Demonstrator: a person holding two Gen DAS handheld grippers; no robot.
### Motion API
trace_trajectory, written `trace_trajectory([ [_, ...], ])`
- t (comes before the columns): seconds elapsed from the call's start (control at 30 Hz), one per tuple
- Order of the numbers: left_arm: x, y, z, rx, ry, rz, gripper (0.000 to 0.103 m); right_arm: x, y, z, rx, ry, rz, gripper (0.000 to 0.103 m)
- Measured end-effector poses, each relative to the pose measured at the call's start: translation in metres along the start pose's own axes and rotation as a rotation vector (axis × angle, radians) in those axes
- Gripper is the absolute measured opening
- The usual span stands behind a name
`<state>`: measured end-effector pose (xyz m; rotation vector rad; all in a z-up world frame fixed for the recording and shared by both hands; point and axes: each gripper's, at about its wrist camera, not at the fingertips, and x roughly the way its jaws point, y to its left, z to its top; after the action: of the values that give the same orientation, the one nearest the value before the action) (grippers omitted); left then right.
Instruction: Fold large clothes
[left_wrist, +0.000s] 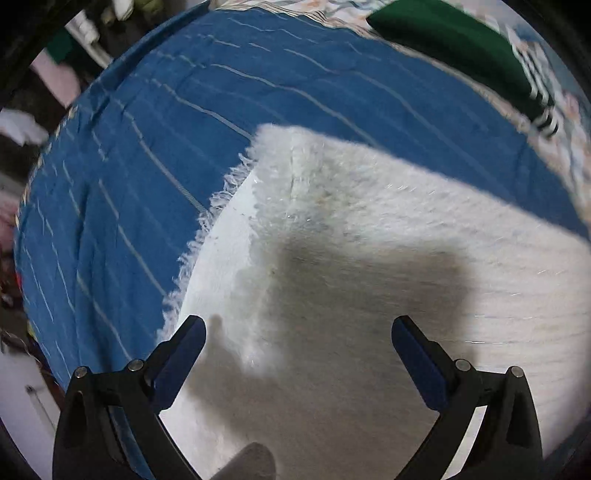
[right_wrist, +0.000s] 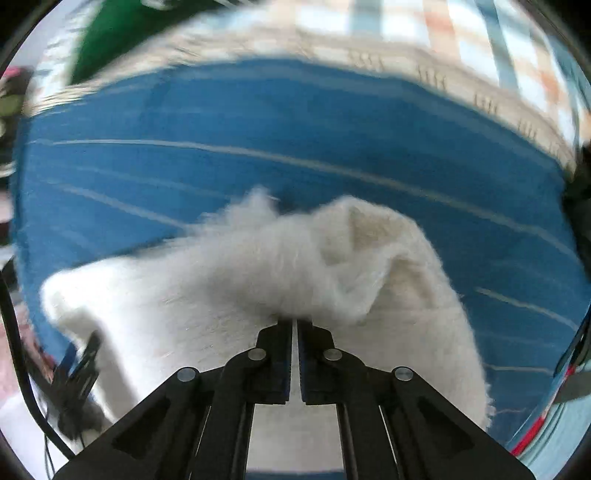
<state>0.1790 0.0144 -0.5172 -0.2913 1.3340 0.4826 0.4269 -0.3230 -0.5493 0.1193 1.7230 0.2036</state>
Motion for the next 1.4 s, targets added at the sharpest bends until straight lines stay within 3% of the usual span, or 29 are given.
trace_trajectory([
  [0.07,-0.012,-0.004,0.000,-0.021,0.004,-0.003,0.103,-0.011,0.012,-0.009,-0.051,-0.007,0.097,0.004],
  [0.13,-0.022,-0.013,-0.001,-0.020,0.007,0.001,0.103,0.007,0.025,-0.012,-0.069,0.049,0.159,0.004],
  [0.23,-0.037,-0.029,-0.003,0.002,-0.006,0.009,0.103,0.054,0.021,-0.015,-0.111,0.061,0.072,0.000],
  [0.33,-0.049,-0.054,-0.007,0.070,-0.031,0.022,0.103,0.062,0.011,0.003,-0.061,0.041,0.121,0.000],
  [0.43,-0.057,-0.085,-0.004,0.119,-0.030,-0.008,0.103,0.039,-0.011,0.012,-0.005,0.109,0.194,0.000],
  [0.57,-0.052,-0.132,-0.002,0.197,-0.038,-0.055,0.103,-0.030,-0.044,-0.001,-0.017,-0.038,0.180,0.006],
  [0.63,-0.029,-0.154,0.002,0.215,0.021,-0.073,0.103,-0.043,-0.073,0.002,0.027,-0.103,0.159,0.007],
  [0.73,0.005,-0.166,0.009,0.205,0.065,-0.064,0.103,0.005,-0.110,-0.003,0.048,-0.088,0.123,0.000],
  [0.8,0.017,-0.168,0.013,0.209,0.053,-0.071,0.103,0.041,-0.120,0.011,0.018,-0.068,0.146,0.000],
  [0.93,0.000,-0.168,0.018,0.248,0.043,-0.046,0.103,0.006,-0.139,0.010,0.024,-0.056,0.178,0.001],
  [0.97,-0.009,-0.166,0.017,0.247,0.029,-0.038,0.103,-0.006,-0.146,0.000,0.035,-0.072,0.199,0.006],
  [1.0,-0.015,-0.164,0.015,0.245,0.018,-0.035,0.103,-0.023,-0.159,-0.013,0.061,-0.103,0.226,0.023],
  [1.03,-0.018,-0.164,0.012,0.248,0.014,-0.026,0.103,-0.036,-0.170,-0.025,0.087,-0.131,0.244,0.054],
  [1.1,-0.007,-0.168,0.006,0.267,0.033,0.000,0.103,-0.060,-0.207,-0.061,0.175,-0.190,0.305,0.084],
  [1.27,0.018,-0.169,-0.004,0.249,0.011,-0.041,0.103,-0.030,-0.250,-0.181,0.475,-0.206,0.459,0.084],
  [1.4,0.018,-0.169,-0.005,0.273,0.009,-0.038,0.103,0.039,-0.292,-0.228,0.675,-0.200,0.628,0.084],
])
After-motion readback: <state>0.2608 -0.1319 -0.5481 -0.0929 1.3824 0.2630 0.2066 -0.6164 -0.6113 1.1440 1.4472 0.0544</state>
